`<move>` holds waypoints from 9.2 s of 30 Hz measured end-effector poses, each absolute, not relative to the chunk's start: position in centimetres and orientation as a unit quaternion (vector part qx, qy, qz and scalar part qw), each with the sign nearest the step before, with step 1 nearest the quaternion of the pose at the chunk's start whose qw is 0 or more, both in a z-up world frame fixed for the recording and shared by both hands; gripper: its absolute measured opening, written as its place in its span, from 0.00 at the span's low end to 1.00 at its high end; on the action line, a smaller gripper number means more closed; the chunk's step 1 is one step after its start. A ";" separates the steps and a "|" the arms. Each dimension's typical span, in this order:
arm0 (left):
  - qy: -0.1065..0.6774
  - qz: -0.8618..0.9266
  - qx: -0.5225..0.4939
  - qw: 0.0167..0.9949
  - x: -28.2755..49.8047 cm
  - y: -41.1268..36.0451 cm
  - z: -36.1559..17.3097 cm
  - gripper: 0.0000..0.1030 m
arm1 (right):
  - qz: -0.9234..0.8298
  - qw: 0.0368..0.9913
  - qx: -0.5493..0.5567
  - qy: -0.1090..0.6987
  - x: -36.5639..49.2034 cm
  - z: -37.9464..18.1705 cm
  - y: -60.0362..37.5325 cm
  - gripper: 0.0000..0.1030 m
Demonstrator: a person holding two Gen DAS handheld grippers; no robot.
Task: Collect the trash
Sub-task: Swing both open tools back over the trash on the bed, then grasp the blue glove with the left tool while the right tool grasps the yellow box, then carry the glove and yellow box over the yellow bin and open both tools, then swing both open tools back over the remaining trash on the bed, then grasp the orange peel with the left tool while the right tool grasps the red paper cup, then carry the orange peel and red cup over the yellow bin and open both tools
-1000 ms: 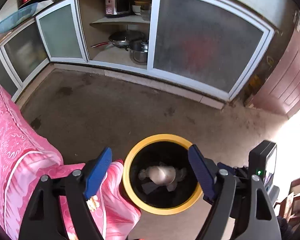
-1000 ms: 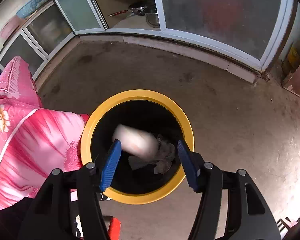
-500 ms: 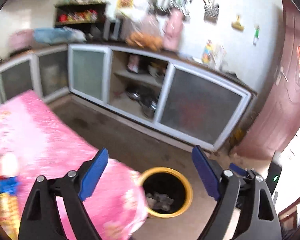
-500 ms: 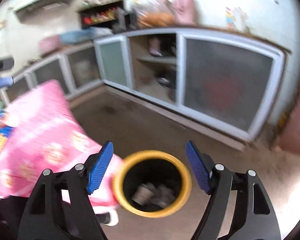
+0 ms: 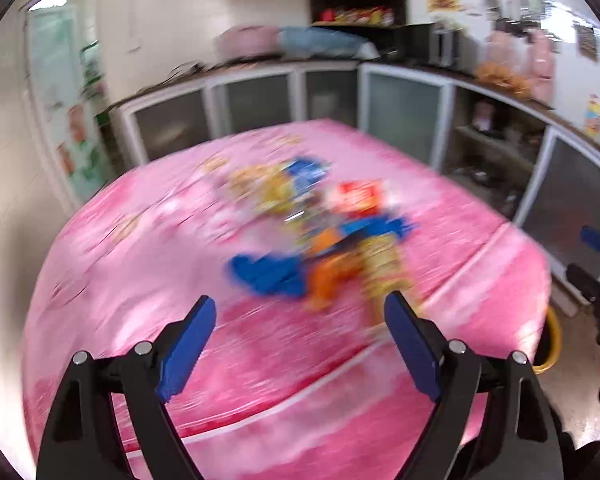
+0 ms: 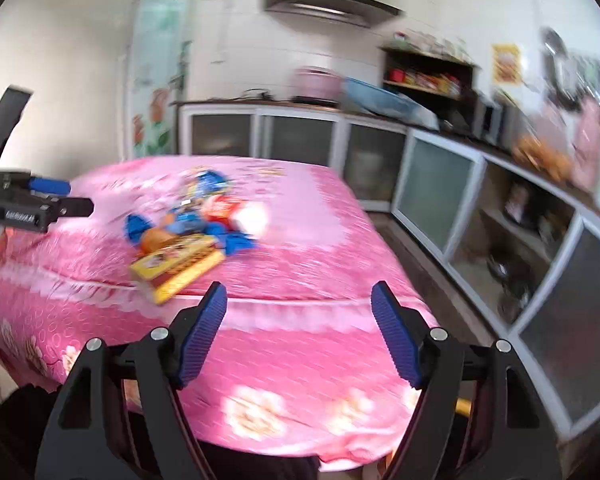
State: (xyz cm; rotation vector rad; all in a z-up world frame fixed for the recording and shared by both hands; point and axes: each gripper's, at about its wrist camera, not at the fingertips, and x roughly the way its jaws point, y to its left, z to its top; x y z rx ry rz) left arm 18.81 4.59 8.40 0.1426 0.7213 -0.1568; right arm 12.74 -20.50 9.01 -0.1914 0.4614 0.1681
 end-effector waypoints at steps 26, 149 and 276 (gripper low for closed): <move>0.440 -0.119 0.065 0.888 28.2 7.1 3.8 0.87 | 0.138 0.927 -0.148 0.315 19.1 4.4 -10.6 0.69; 0.442 -0.512 0.086 0.732 20.1 -46.8 0.9 0.85 | -0.343 0.843 0.154 0.386 -0.7 -6.4 -58.4 0.63; 0.416 -0.504 0.135 0.744 19.4 -36.8 3.3 0.15 | -0.113 0.892 0.208 0.384 5.4 0.0 -53.4 0.02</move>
